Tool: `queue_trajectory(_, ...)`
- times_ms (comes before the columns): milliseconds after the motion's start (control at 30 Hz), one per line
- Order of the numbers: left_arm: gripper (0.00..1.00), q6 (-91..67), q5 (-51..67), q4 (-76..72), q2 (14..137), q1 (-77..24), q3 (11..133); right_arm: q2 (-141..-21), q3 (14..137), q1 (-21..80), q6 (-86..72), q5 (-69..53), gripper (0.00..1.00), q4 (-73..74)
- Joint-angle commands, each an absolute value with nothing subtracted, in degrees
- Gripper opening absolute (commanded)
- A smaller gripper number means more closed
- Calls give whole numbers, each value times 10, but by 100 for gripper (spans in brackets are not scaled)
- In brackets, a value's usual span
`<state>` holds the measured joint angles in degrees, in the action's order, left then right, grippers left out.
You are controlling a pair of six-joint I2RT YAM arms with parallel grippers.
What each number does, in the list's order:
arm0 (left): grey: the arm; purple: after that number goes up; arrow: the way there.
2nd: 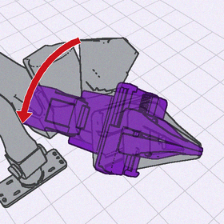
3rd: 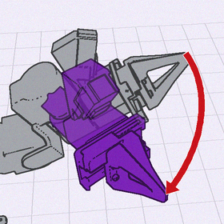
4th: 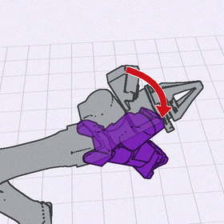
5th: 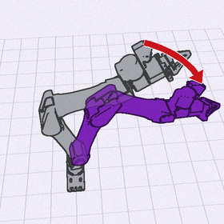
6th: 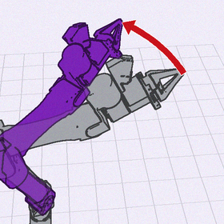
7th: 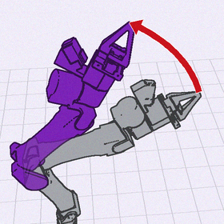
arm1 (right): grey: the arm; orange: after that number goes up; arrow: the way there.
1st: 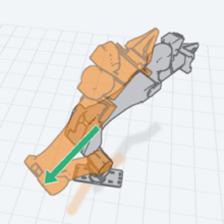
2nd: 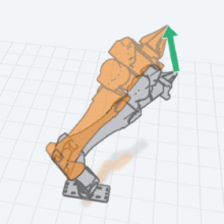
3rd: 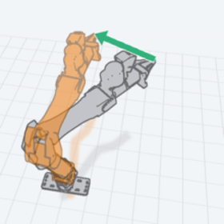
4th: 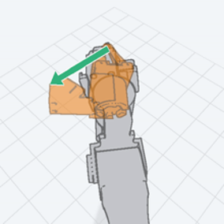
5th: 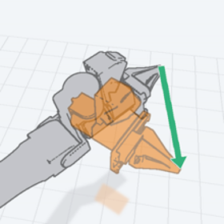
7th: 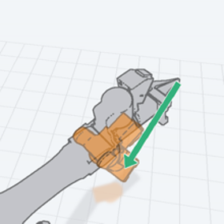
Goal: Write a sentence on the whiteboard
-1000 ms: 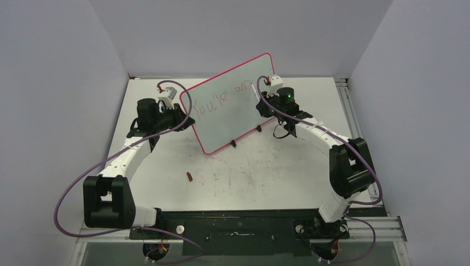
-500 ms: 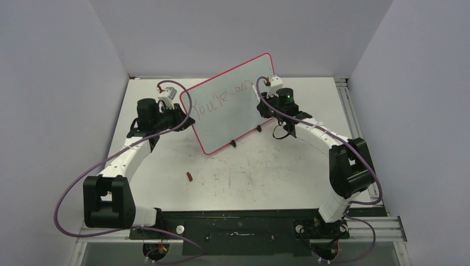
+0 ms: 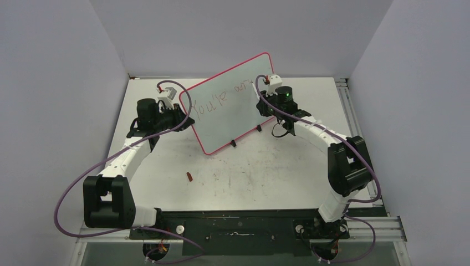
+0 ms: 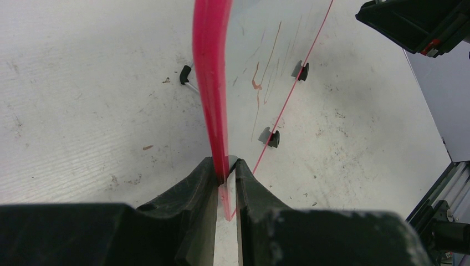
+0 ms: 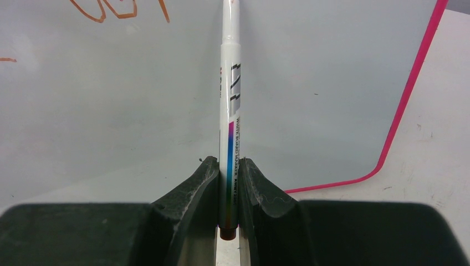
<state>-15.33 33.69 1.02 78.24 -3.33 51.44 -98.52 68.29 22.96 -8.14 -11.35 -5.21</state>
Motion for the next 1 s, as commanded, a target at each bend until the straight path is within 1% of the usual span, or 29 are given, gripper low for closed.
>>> queue_trajectory(0, 0, -145, 327, 21, 771, -34, 535, -996, 716, 230, -79, -107, 5, -59)
queue_trajectory(533, 0, -146, 327, 21, 770, -34, 535, -1003, 730, 229, -76, -110, 5, -52)
queue_trajectory(967, 0, -145, 327, 21, 770, -34, 534, -992, 686, 229, -81, -106, 5, -57)
